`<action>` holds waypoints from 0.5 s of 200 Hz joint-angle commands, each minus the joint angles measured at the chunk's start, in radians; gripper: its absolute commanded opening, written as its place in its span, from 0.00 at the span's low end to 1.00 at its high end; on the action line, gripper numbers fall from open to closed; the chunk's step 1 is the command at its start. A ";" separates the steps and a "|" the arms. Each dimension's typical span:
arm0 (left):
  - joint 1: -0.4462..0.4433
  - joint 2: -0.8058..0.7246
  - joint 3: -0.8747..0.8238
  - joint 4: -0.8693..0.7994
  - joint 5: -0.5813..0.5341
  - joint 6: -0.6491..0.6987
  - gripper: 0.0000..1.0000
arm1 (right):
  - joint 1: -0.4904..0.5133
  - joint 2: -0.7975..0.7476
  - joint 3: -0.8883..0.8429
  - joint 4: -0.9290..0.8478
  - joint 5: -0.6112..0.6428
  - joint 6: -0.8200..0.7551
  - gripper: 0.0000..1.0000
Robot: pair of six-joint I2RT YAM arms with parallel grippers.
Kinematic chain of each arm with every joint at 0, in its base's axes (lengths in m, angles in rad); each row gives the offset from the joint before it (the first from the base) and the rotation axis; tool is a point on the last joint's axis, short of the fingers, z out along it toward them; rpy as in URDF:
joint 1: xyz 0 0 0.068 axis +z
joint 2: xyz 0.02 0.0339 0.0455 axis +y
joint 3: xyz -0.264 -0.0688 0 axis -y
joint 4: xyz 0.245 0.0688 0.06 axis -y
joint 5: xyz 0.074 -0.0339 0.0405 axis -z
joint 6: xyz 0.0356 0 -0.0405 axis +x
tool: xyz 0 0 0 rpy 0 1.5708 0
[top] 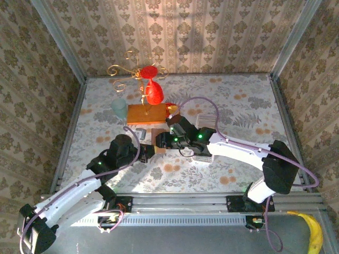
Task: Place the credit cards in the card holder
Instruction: Open the button on the card holder.
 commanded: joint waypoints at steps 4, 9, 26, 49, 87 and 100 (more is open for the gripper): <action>-0.002 0.005 0.044 0.072 0.056 0.011 0.00 | 0.003 0.034 0.037 -0.071 0.114 0.024 0.39; -0.003 0.006 0.044 0.072 0.054 0.009 0.00 | 0.004 0.037 0.038 -0.077 0.123 0.024 0.38; -0.003 0.000 0.047 0.066 0.048 0.009 0.00 | 0.003 0.040 0.028 -0.081 0.152 0.030 0.29; -0.003 -0.018 0.040 0.066 0.027 0.011 0.00 | 0.003 0.045 0.026 -0.110 0.175 0.023 0.26; -0.003 0.006 0.062 0.049 0.062 -0.010 0.00 | 0.002 0.032 0.006 -0.126 0.198 0.022 0.24; -0.003 0.010 0.068 0.037 0.065 -0.003 0.00 | 0.002 0.030 0.004 -0.131 0.201 0.025 0.20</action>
